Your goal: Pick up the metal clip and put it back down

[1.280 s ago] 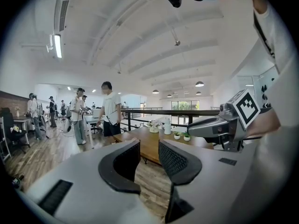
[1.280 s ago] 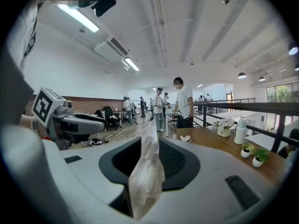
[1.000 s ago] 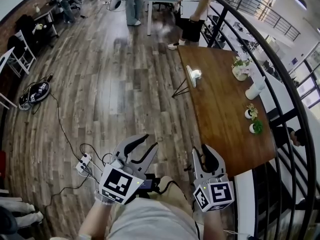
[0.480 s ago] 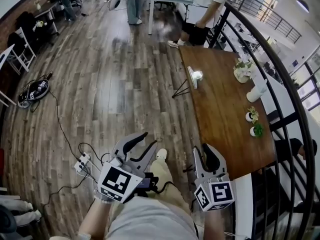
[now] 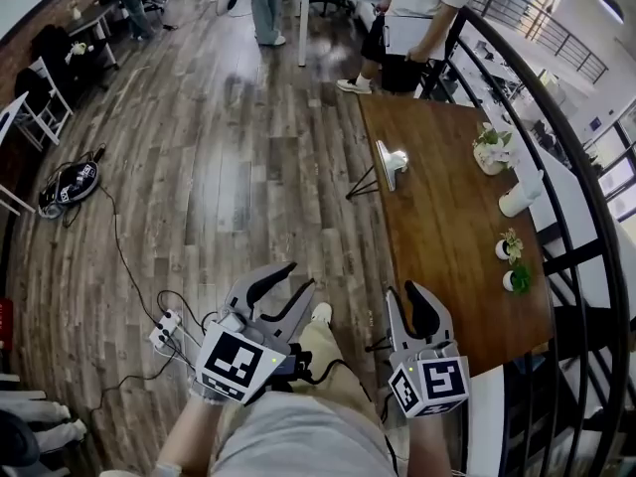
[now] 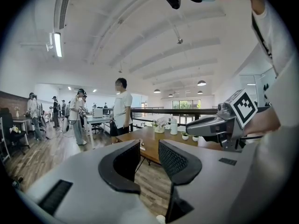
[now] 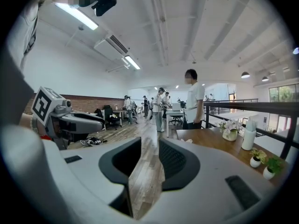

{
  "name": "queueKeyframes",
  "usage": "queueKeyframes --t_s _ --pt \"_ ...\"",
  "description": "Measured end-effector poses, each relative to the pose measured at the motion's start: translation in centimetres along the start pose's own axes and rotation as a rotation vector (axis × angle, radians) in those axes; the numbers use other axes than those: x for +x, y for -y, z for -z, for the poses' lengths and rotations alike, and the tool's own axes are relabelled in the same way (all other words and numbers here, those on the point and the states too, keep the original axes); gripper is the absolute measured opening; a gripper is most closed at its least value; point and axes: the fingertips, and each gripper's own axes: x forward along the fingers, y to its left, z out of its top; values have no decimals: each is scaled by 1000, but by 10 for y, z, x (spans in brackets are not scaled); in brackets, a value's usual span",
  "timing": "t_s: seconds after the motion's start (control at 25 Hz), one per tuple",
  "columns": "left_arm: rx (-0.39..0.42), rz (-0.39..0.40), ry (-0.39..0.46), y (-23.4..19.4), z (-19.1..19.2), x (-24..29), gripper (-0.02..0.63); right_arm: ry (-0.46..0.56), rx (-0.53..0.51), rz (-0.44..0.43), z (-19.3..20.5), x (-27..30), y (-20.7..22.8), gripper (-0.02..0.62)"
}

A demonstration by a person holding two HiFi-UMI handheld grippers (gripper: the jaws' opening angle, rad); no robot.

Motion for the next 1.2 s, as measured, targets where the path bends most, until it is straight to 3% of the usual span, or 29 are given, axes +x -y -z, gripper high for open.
queueKeyframes --t_s 0.6,1.2 --pt "-14 19 -30 -46 -16 118 126 -39 23 -5 -17 95 82 130" --pt "-10 46 -65 -87 -35 203 126 -67 67 7 -27 168 141 130"
